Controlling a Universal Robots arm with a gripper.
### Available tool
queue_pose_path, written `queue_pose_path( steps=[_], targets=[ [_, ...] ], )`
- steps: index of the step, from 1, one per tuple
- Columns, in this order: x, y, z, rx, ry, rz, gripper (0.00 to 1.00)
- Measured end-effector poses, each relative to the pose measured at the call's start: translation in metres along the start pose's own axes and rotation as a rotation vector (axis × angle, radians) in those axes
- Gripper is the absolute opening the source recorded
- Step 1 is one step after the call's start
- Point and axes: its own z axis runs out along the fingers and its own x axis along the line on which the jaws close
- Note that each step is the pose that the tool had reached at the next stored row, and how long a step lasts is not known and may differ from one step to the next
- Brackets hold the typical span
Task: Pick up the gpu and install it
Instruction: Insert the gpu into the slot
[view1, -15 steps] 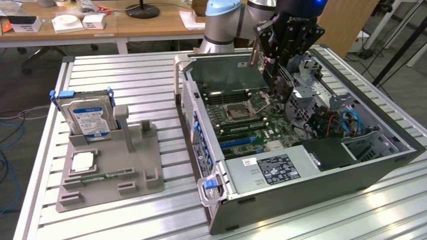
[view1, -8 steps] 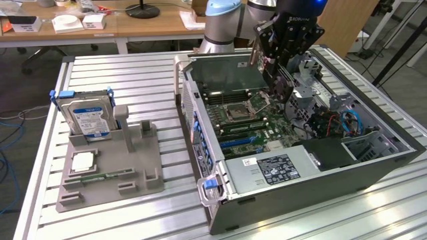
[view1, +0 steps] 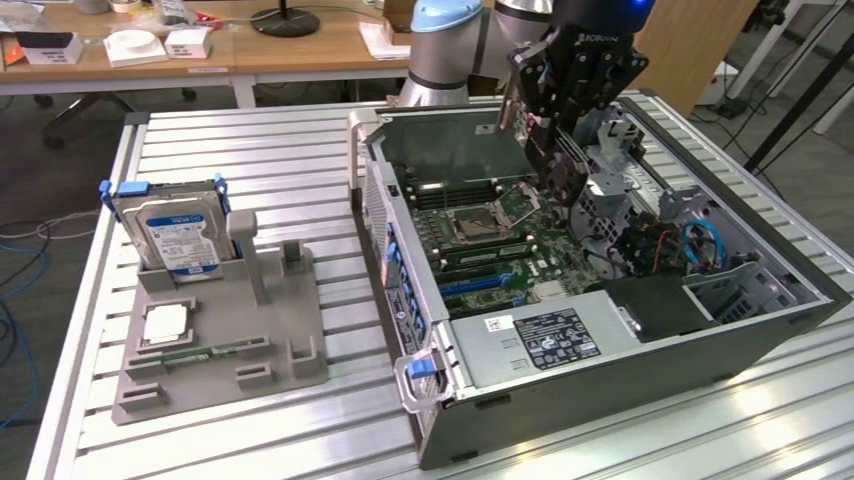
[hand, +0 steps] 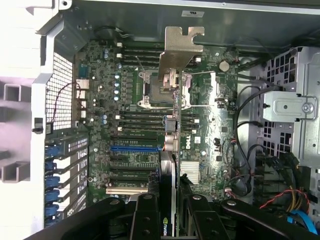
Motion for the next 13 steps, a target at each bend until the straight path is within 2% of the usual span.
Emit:
queue_pose_path(
  steps=[4, 13],
  targets=[
    [0.0, 0.0, 0.0, -0.0003, 0.0003, -0.009, 0.26],
    [0.0, 0.0, 0.0, -0.0015, 0.0027, -0.064, 0.26]
  ],
)
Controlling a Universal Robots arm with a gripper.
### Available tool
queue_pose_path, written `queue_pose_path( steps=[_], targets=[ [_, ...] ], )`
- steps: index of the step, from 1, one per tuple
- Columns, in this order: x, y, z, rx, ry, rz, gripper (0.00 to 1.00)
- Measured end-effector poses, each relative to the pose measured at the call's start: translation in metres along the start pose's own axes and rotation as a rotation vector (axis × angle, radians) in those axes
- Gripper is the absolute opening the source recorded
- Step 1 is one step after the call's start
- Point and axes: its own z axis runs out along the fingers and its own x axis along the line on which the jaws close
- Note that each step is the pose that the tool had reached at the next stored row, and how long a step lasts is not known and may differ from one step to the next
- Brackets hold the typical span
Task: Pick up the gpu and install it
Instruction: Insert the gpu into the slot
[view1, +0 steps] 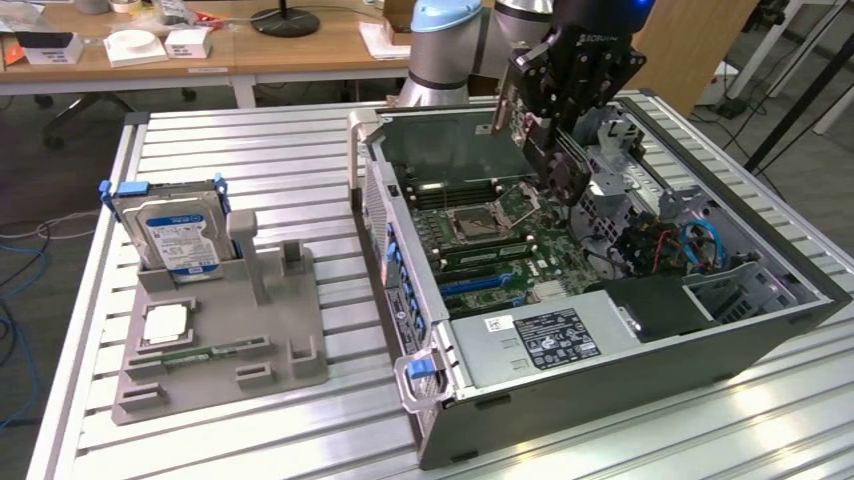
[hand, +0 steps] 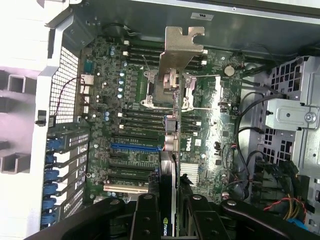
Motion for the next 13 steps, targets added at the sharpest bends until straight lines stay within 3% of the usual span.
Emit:
queue_pose_path(
  steps=[13],
  targets=[
    [0.0, 0.0, 0.0, -0.001, 0.0018, -0.042, 0.26]
  ],
)
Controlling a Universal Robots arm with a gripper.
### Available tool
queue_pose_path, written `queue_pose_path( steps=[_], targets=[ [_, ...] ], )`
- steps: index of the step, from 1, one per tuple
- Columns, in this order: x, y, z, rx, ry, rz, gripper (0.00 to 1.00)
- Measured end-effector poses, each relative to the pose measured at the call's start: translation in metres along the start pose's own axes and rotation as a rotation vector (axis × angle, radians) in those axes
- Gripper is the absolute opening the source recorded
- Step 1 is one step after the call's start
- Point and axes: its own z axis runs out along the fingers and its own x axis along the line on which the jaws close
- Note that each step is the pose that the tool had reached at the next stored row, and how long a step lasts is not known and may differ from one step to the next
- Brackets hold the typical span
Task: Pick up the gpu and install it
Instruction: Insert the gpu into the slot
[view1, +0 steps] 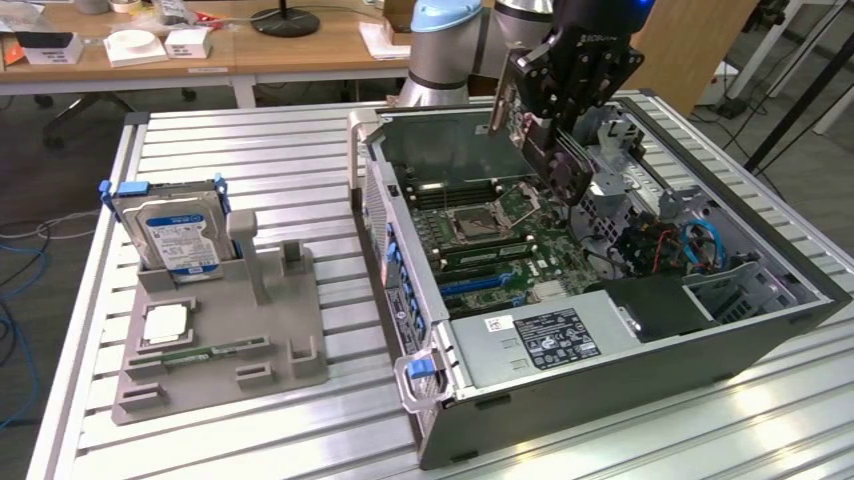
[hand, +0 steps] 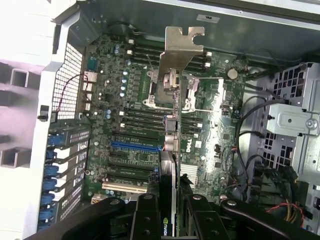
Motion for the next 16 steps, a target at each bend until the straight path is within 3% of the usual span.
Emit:
queue_pose_path(
  steps=[16],
  targets=[
    [0.0, 0.0, 0.0, -0.0014, 0.0025, -0.059, 0.26]
  ],
)
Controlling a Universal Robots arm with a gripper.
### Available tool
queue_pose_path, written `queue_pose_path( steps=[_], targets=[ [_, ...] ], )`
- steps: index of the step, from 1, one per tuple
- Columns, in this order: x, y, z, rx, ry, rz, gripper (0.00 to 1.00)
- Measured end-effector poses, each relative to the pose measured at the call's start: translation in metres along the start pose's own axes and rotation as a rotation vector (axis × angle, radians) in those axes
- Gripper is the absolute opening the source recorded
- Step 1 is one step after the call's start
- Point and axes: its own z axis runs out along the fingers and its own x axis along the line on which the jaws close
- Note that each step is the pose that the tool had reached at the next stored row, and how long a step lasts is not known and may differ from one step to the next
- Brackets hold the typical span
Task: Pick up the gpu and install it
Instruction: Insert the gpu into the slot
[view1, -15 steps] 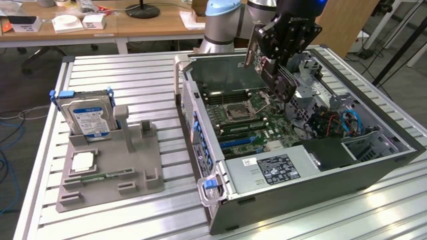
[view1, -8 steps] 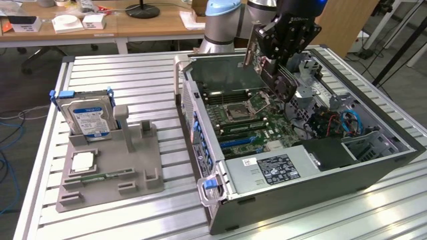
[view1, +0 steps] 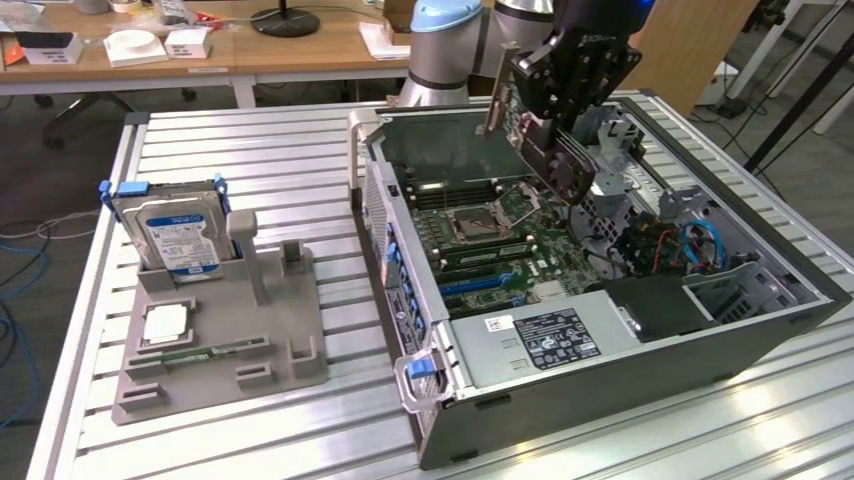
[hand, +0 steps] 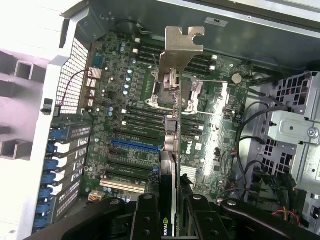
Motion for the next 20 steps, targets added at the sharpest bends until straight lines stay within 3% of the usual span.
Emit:
queue_pose_path(
  steps=[3, 4, 6, 20],
  targets=[
    [0.0, 0.0, 0.0, -0.0002, 0.0003, -0.008, 0.26],
    [0.0, 0.0, 0.0, -0.0014, 0.0026, -0.063, 0.26],
    [0.0, 0.0, 0.0, -0.0021, 0.0038, -0.091, 0.26],
    [0.0, 0.0, 0.0, -0.0031, 0.0057, -0.137, 0.26]
  ],
)
